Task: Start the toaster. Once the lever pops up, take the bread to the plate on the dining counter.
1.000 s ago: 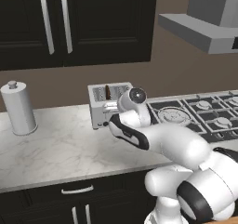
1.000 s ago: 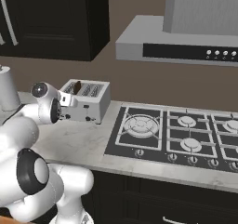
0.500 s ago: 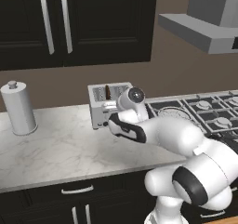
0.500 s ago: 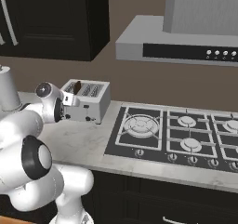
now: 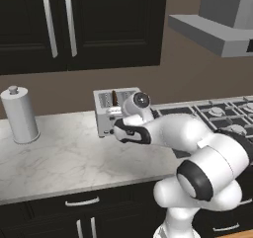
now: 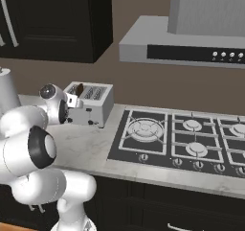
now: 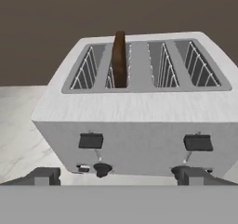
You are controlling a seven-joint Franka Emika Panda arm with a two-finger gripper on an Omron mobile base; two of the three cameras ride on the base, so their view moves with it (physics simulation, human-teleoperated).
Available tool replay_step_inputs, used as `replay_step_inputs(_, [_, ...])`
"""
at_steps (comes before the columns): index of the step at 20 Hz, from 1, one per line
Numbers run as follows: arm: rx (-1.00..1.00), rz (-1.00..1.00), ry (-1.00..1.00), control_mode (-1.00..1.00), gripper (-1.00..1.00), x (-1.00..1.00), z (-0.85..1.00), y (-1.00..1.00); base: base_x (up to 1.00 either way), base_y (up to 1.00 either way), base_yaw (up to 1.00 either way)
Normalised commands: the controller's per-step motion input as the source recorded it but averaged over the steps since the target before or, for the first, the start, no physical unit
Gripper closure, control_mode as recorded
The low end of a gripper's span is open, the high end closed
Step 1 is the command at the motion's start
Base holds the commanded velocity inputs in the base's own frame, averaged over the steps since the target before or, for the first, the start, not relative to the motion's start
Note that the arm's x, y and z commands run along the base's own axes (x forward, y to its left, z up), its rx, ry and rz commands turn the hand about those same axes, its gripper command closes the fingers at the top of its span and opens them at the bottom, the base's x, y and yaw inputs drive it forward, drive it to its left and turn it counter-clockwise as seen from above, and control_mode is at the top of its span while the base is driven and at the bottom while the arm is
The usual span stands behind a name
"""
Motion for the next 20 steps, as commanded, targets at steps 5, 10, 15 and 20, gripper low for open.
replay_step_inputs(5, [0.0, 0.0, 0.0, -1.0, -1.0, 0.24, -0.09, 0.13, 0.0, 0.0, 0.0])
replay_step_inputs(10, [0.0, 0.0, 0.0, -1.0, -1.0, 0.21, -0.11, 0.12, 0.0, 0.0, 0.0])
replay_step_inputs(15, [0.0, 0.0, 0.0, -1.0, -1.0, 0.17, -0.12, 0.1, 0.0, 0.0, 0.0])
replay_step_inputs(20, [0.0, 0.0, 0.0, -1.0, -1.0, 0.08, -0.09, 0.05, 0.0, 0.0, 0.0])
